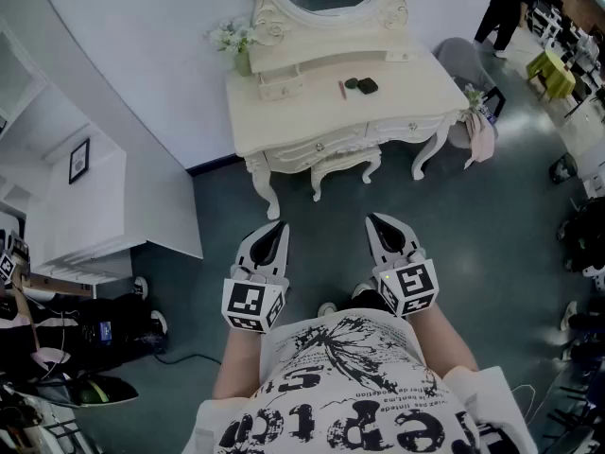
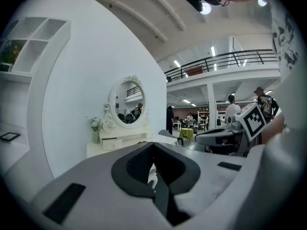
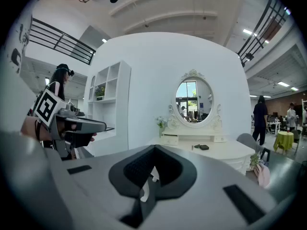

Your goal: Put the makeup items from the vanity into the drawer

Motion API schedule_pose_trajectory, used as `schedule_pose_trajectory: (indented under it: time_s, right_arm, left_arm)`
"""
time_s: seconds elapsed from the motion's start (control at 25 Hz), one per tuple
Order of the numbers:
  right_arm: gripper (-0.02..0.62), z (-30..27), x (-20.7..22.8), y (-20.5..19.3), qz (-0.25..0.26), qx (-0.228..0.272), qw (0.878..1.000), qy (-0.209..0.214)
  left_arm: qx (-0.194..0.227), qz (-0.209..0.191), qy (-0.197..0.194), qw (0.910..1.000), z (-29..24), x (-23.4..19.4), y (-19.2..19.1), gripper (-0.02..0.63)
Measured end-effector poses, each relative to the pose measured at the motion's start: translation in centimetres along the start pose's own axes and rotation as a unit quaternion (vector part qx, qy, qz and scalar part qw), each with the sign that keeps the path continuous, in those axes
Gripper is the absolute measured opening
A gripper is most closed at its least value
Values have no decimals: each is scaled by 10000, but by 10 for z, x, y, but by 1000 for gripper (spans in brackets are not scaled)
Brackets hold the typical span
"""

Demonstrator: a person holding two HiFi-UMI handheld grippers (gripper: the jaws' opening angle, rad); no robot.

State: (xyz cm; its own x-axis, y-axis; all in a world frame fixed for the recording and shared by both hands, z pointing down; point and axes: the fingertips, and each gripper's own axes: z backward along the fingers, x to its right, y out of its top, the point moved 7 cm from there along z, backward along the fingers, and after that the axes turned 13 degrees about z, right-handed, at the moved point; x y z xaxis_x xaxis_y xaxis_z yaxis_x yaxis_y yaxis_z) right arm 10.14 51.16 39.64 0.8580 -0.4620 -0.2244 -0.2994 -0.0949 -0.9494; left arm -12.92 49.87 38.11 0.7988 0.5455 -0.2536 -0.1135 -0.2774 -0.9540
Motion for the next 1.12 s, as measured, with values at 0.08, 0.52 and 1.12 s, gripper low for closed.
schedule_pose_trajectory:
  time_s: [0.08, 0.52, 1.12]
  right_arm:
    - [17, -6, 2, 0, 5, 2, 10000, -6]
    - [17, -16, 14, 0, -110, 27, 9999, -37]
    - [17, -74, 59, -12, -120, -60, 9999, -15]
  left_arm:
    - [-4, 3, -13, 10000, -5, -4, 1, 20]
    - [7, 36, -67, 10000, -20, -8, 3, 18]
    - [-78, 89, 225, 9997, -68, -38, 3, 18]
